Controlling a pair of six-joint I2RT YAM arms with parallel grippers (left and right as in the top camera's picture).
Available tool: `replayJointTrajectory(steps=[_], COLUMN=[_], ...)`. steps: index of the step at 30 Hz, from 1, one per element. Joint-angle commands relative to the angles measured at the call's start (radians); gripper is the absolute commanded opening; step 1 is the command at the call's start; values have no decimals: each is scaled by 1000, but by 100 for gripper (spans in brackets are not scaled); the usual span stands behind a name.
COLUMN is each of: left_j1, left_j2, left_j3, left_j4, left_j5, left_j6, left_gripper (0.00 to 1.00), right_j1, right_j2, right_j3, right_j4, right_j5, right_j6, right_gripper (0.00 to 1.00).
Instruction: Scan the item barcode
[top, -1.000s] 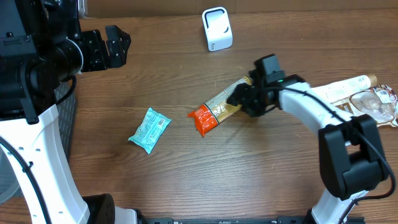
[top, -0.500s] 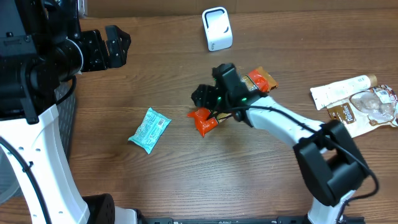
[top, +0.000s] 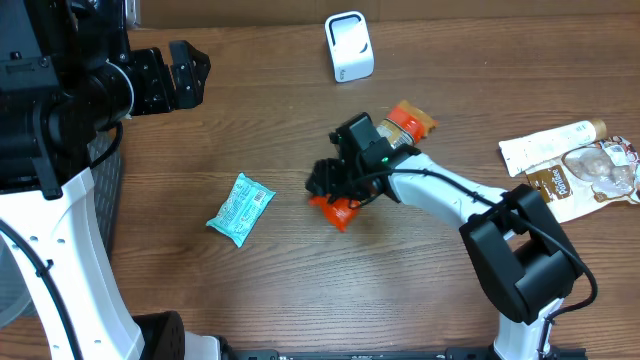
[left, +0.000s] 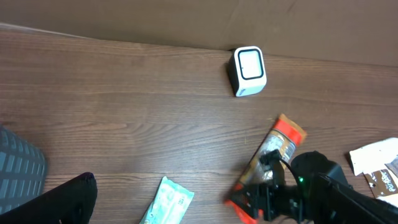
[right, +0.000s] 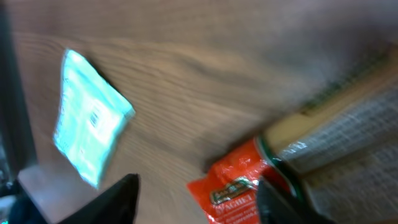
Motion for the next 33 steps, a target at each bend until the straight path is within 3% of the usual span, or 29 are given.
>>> replayJointTrajectory(steps=[1, 8, 15, 20, 25, 33], left_j1=[10, 10, 10, 10, 10, 10], left_j2=[11, 11, 11, 11, 11, 11], left_j3=[15, 15, 15, 15, 15, 15], left_j4=[1, 1, 1, 1, 1, 1], left_j5=[-5, -5, -5, -5, -5, -5], left_j6=[3, 4, 3, 3, 3, 3], left_gripper=[100, 100, 100, 100, 100, 100], right_j1=[-38, -109, -241, -350, -410, -417], right_j2=[20, -35, -164, -156, -55, 90], right_j3=[-18, 12, 129, 124, 122, 122], right_j4=[-132, -296, -420, -371, -295, -171], right_j5=[-48, -69, -86, -86, -116, -211], right_j6=[-114, -274, -362, -486, -619, -649], right_gripper=[57, 56, 73, 91, 92, 91])
